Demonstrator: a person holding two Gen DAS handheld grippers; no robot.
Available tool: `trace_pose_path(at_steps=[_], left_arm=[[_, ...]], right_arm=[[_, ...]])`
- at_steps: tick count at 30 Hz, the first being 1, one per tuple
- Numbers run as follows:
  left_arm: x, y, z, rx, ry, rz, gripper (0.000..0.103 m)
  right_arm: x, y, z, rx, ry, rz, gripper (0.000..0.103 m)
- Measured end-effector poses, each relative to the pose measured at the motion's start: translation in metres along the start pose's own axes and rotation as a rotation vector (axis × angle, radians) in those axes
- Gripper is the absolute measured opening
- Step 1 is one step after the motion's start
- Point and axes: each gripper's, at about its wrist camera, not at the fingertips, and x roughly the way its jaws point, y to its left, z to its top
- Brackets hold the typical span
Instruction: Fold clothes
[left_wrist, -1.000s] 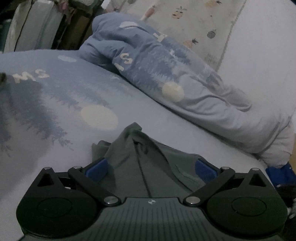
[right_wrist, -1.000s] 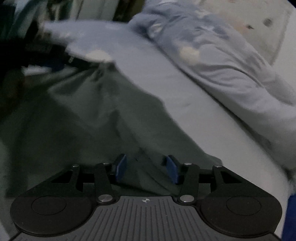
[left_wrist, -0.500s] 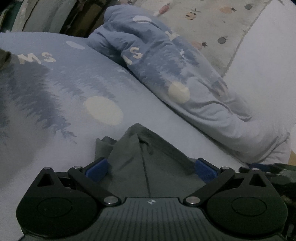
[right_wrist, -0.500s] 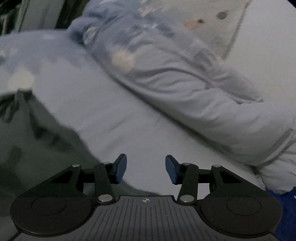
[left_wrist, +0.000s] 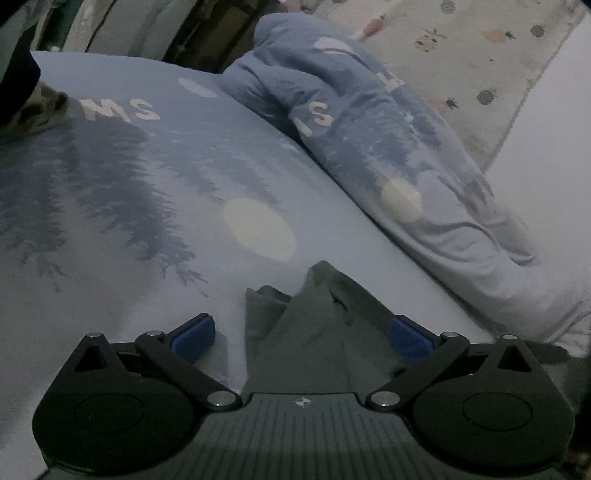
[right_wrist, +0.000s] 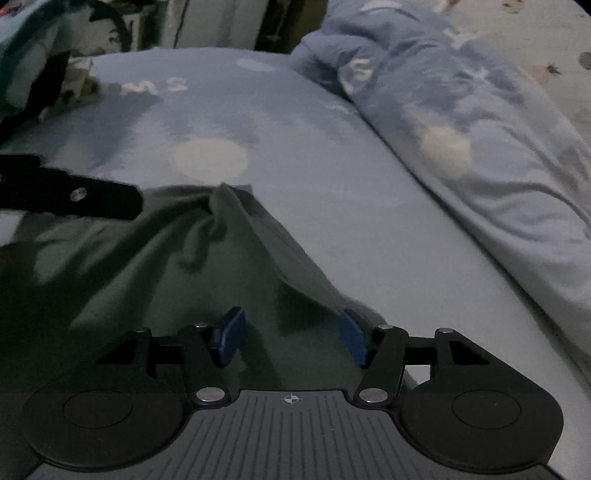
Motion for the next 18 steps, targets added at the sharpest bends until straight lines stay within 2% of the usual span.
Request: trace_pose_path(at_steps=[3, 5, 7, 8, 11, 13, 17, 18], left_arm=[[0.003, -0.001, 0.001, 0.011, 0.004, 0.008, 0.103], [0.005, -0.002, 0.001, 0.023, 0.007, 0.011, 0.103], [0.005, -0.004, 0.002, 0.029, 0.009, 0.012, 0.103], [0.005, -0.004, 0.002, 0.030, 0.010, 0.011, 0.103], [0.003, -0.003, 0.001, 0.031, 0.011, 0.011, 0.103], [0.003, -0.003, 0.001, 0.030, 0.012, 0.010, 0.103], [0.001, -0.004, 0.001, 0.030, 0.012, 0.011, 0.103], [0.003, -0.002, 0.002, 0.031, 0.014, 0.008, 0.103]], right_arm=[[0.016, -0.002, 0.017, 0.004, -0.015, -0.028, 0.060], [0.021, -0.008, 0.028, 0.016, -0.039, -0.119, 0.057], [0.025, -0.017, 0.036, 0.028, -0.057, -0.277, 0.052], [0.023, -0.026, 0.039, 0.063, -0.062, -0.307, 0.052], [-0.002, -0.053, 0.033, 0.166, -0.101, -0.270, 0.054], [-0.028, -0.073, 0.019, 0.200, -0.119, -0.274, 0.060], [-0.081, -0.113, -0.026, 0.320, -0.116, -0.268, 0.062], [-0.091, -0.115, -0.038, 0.315, -0.092, -0.264, 0.062]])
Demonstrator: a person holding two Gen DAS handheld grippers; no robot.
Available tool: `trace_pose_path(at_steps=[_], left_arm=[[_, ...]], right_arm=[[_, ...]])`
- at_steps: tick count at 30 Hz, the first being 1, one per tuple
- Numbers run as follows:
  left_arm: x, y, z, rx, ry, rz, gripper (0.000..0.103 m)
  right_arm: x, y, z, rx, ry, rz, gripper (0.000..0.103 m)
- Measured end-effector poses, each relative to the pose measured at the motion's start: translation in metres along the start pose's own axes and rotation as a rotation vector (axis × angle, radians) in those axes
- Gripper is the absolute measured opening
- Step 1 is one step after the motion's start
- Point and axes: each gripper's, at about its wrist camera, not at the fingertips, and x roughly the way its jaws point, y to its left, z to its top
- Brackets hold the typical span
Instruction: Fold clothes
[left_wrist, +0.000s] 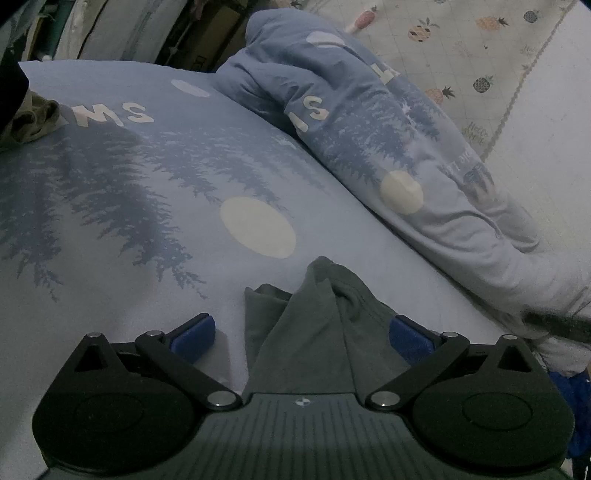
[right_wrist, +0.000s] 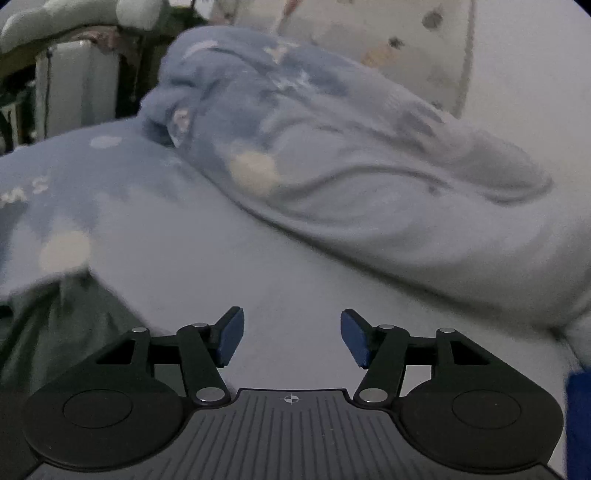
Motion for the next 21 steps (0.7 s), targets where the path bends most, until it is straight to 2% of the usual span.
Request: trace_pose_path(at_steps=[2, 6, 10, 13, 14, 15, 19, 21], left_arm=[[0.009, 0.009, 0.007, 0.009, 0.009, -0.017, 0.103], [0.010, 0.009, 0.006, 0.017, 0.001, -0.011, 0.103], [0.014, 0.009, 0.003, 0.027, 0.002, -0.005, 0.103], [0.016, 0.010, 0.004, 0.037, -0.002, 0.000, 0.103], [0.017, 0.010, 0.005, 0.040, -0.003, 0.003, 0.103], [0.019, 0.011, 0.005, 0.040, -0.003, 0.006, 0.103], [0.022, 0.011, 0.004, 0.053, 0.002, 0.013, 0.103], [0.023, 0.011, 0.006, 0.060, 0.003, 0.013, 0.103]], right_arm=[[-0.016, -0.009, -0.024, -0.050, 0.046, -0.011, 0.062], [-0.028, 0.002, -0.066, -0.156, 0.142, 0.052, 0.061], [-0.017, 0.030, -0.092, -0.352, 0.204, 0.064, 0.059], [-0.003, 0.031, -0.097, -0.418, 0.230, 0.070, 0.055], [0.001, 0.027, -0.094, -0.424, 0.215, 0.018, 0.053], [0.007, 0.021, -0.089, -0.418, 0.203, -0.047, 0.047], [0.022, -0.021, -0.068, -0.277, 0.138, -0.317, 0.046], [0.018, -0.042, -0.063, -0.199, 0.122, -0.407, 0.046]])
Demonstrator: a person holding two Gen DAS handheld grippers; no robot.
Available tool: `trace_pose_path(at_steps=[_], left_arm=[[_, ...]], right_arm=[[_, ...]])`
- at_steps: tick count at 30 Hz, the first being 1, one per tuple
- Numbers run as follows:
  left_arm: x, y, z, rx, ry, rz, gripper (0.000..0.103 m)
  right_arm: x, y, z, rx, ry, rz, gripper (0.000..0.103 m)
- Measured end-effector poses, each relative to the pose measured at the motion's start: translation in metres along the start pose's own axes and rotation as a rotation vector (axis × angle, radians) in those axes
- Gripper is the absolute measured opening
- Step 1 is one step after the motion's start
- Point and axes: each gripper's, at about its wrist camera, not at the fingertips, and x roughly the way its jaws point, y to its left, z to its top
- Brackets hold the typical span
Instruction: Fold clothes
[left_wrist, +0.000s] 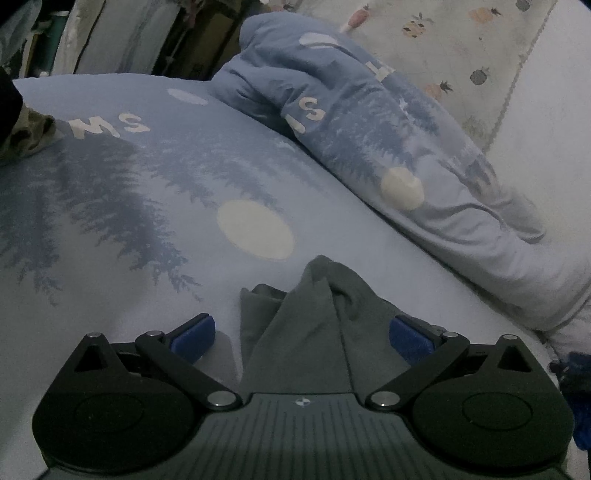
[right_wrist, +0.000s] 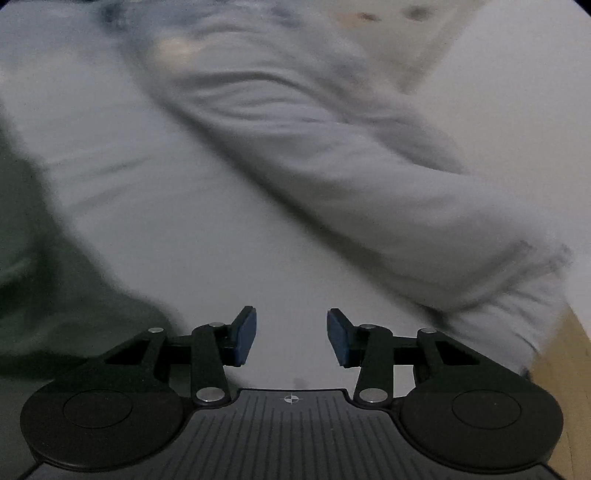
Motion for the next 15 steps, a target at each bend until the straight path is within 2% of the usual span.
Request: trace_pose_path(at_steps=[2, 4, 6, 7, 9, 11, 15], left_arm=[[0.001, 0.000, 0.001, 0.002, 0.001, 0.000, 0.103], [0.001, 0.000, 0.002, 0.006, 0.001, 0.001, 0.103], [0.000, -0.003, 0.001, 0.010, 0.002, 0.002, 0.103], [-0.002, -0.004, 0.000, 0.012, 0.001, 0.003, 0.103], [-0.002, -0.004, 0.000, 0.011, 0.001, 0.005, 0.103], [-0.004, -0.006, -0.001, 0.010, 0.001, 0.007, 0.103], [-0.005, -0.008, -0.003, 0.011, 0.000, 0.010, 0.103]], right_arm=[[-0.005, -0.018, -0.006, 0.086, 0.012, 0.009, 0.048], [-0.023, -0.030, -0.016, 0.151, -0.013, 0.099, 0.052], [-0.044, -0.027, -0.023, 0.100, -0.064, 0.241, 0.057], [-0.055, -0.017, -0.025, 0.023, -0.086, 0.291, 0.057], [-0.066, 0.003, -0.023, -0.097, -0.079, 0.401, 0.057], [-0.073, 0.021, -0.017, -0.127, -0.066, 0.515, 0.057], [-0.072, 0.050, -0.005, -0.170, -0.083, 0.544, 0.056]])
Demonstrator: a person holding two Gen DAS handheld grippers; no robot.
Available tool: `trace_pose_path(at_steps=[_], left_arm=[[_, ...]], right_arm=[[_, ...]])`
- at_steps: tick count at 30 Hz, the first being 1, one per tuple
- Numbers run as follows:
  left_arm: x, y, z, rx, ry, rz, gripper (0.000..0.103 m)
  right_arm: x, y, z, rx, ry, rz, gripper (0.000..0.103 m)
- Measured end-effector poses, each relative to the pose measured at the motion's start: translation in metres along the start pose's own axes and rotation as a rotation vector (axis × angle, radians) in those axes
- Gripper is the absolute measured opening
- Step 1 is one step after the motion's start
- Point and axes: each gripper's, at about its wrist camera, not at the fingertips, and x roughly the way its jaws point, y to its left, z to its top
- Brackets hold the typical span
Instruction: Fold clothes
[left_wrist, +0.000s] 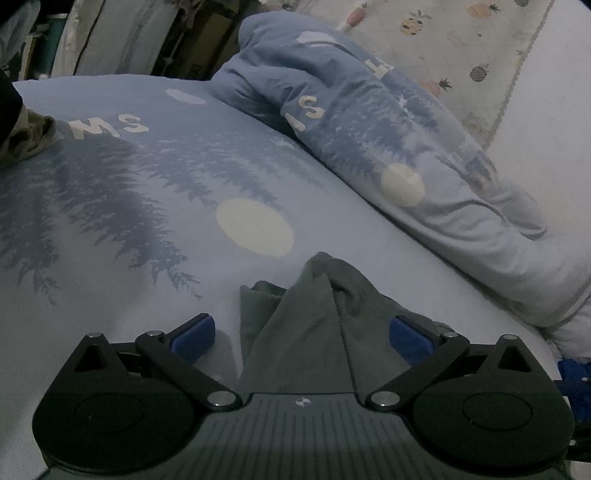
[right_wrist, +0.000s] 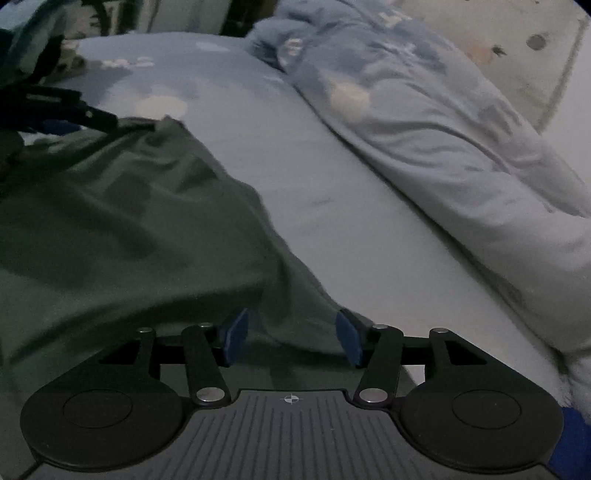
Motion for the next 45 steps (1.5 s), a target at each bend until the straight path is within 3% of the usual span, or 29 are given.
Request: trace_pose_path(at_steps=[3, 5, 6, 7, 11, 15, 18, 20, 21, 22, 26, 29, 35, 39, 42, 45], left_arm=[[0.000, 0.001, 0.000, -0.006, 0.001, -0.004, 0.103], [0.001, 0.002, 0.000, -0.012, 0.002, -0.008, 0.103], [0.001, 0.003, 0.001, -0.015, 0.002, -0.010, 0.103], [0.002, 0.003, 0.001, -0.017, 0.002, -0.011, 0.103], [0.002, 0.004, 0.001, -0.019, 0.003, -0.015, 0.103], [0.002, 0.003, 0.000, -0.012, 0.004, -0.012, 0.103], [0.003, 0.004, 0.000, -0.009, 0.006, -0.012, 0.103], [0.003, 0.004, 0.001, -0.010, 0.007, -0.013, 0.103], [0.003, 0.004, 0.001, -0.012, 0.008, -0.014, 0.103], [0.003, 0.004, 0.001, -0.012, 0.010, -0.015, 0.103], [0.004, 0.006, 0.003, -0.018, 0.020, -0.033, 0.103], [-0.002, 0.013, 0.009, -0.071, 0.044, -0.063, 0.103], [-0.044, 0.033, 0.032, -0.129, 0.076, -0.180, 0.103], [-0.088, 0.064, 0.038, -0.143, 0.129, -0.203, 0.103], [-0.112, 0.088, 0.031, -0.145, 0.210, -0.206, 0.103], [-0.122, 0.104, 0.009, -0.156, 0.327, -0.212, 0.100]], right_arm=[[0.018, 0.013, 0.006, -0.046, 0.037, 0.008, 0.050], [0.032, 0.018, 0.007, -0.073, 0.077, -0.005, 0.034], [0.035, 0.015, 0.006, -0.068, 0.083, -0.008, 0.013], [0.037, 0.010, 0.005, -0.062, 0.080, -0.021, 0.007], [0.040, -0.019, 0.009, 0.026, 0.054, -0.097, 0.007], [0.061, -0.050, 0.015, 0.115, 0.121, -0.224, 0.007], [0.051, -0.071, 0.008, 0.251, 0.123, -0.264, 0.014], [0.028, -0.080, -0.001, 0.335, 0.091, -0.277, 0.040], [0.012, -0.083, -0.008, 0.371, 0.066, -0.280, 0.061], [-0.005, -0.086, -0.014, 0.408, 0.041, -0.282, 0.065], [-0.082, -0.079, -0.047, 0.533, -0.033, -0.287, 0.065], [-0.145, -0.066, -0.077, 0.664, -0.100, -0.296, 0.074], [-0.240, -0.023, -0.151, 0.929, -0.196, -0.267, 0.084], [-0.267, 0.003, -0.207, 1.108, -0.267, -0.217, 0.086], [-0.259, 0.017, -0.250, 1.280, -0.299, -0.148, 0.086], [-0.233, 0.030, -0.284, 1.432, -0.344, -0.017, 0.086]])
